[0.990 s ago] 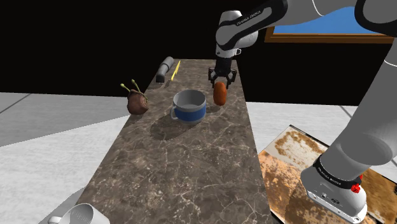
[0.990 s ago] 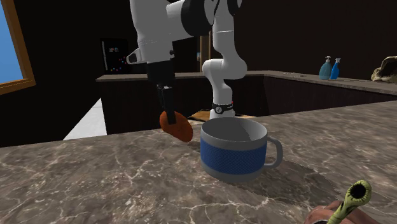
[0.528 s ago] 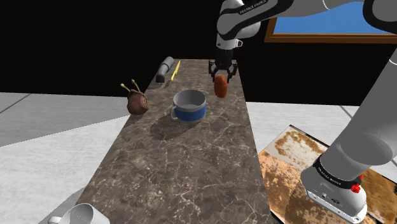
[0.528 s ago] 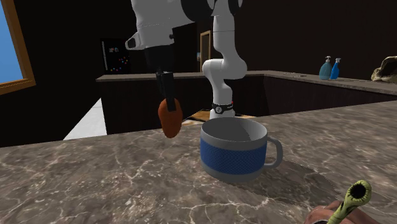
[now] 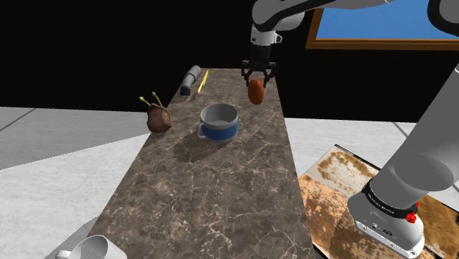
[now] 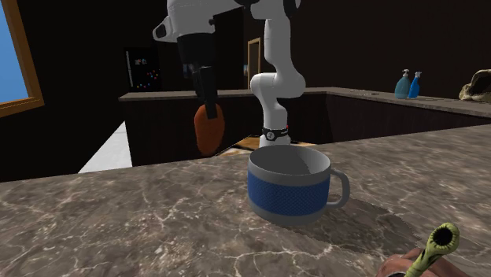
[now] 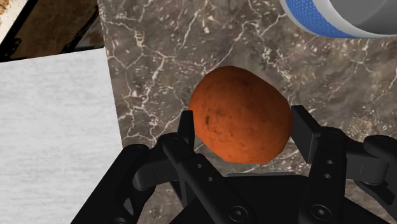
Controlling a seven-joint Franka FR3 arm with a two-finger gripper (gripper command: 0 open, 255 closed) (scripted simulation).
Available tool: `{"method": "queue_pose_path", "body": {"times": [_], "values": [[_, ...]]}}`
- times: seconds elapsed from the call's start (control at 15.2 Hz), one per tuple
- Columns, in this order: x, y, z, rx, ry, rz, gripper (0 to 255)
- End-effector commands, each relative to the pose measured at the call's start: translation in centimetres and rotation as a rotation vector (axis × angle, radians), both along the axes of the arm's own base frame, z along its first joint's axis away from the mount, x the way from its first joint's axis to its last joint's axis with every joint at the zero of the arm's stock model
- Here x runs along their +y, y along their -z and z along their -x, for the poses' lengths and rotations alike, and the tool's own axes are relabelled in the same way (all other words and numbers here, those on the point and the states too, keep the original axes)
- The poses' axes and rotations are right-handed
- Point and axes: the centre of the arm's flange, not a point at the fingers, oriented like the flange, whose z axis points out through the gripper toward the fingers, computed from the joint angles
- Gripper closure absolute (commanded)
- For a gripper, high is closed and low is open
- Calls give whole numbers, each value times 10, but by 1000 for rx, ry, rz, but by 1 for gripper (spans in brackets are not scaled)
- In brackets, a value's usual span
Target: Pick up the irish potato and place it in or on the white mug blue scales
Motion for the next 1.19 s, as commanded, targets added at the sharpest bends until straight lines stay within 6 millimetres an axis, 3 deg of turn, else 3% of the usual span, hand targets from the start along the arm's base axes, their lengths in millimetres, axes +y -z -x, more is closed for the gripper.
{"method": "queue_pose_path", "body": {"times": [0.0, 0.53, 1.12], "values": [[-1, -10, 0, 0, 0, 0, 255], [-1, -50, 0, 0, 0, 0, 255], [116, -61, -20, 0, 0, 0, 255]]}}
